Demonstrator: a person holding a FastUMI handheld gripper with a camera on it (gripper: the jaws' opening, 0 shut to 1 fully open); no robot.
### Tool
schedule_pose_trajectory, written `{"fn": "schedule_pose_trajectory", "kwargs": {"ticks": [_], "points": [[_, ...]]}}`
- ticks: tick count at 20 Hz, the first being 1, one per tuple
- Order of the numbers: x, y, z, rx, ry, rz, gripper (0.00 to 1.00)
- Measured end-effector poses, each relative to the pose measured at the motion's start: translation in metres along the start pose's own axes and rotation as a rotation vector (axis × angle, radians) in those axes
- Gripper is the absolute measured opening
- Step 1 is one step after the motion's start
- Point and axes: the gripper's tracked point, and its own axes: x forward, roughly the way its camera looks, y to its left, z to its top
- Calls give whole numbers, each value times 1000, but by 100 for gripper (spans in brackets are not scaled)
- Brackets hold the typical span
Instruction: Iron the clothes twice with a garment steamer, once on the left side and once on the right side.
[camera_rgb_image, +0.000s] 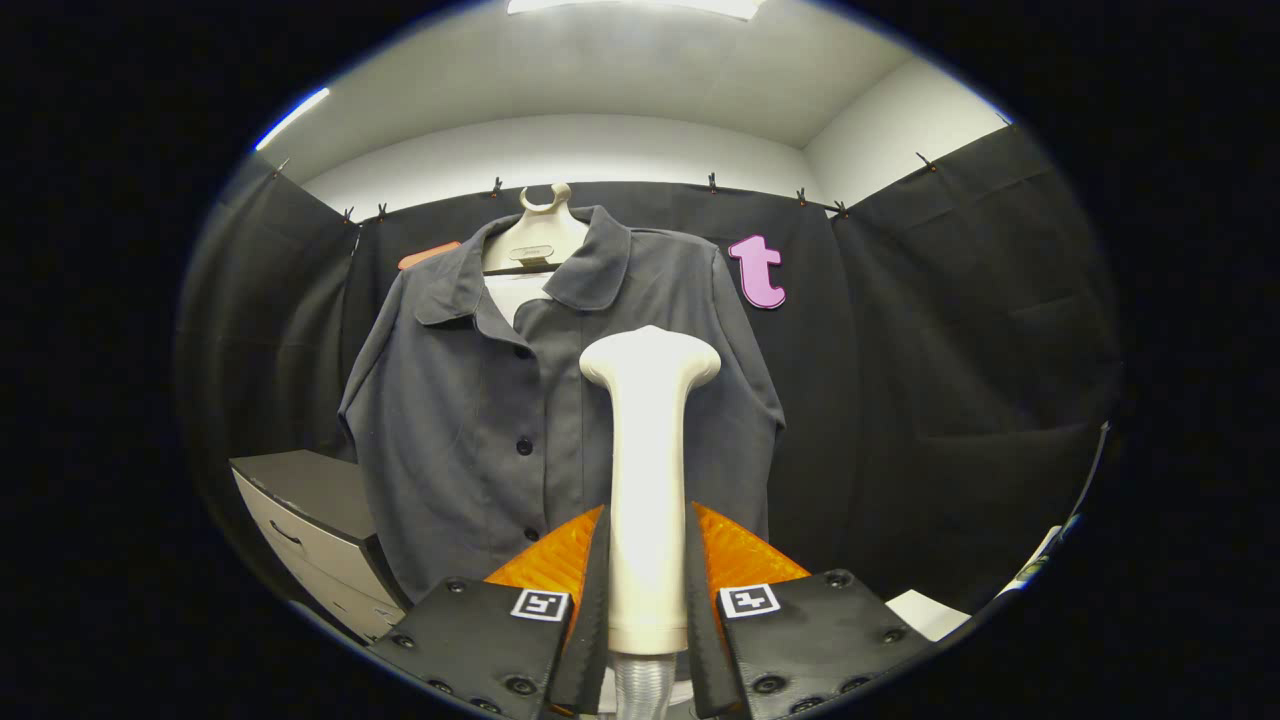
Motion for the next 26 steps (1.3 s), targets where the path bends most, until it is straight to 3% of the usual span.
{"fn": "schedule_pose_trajectory", "kwargs": {"ticks": [26], "points": [[-46,0,-128,21,207,-38,41]]}}
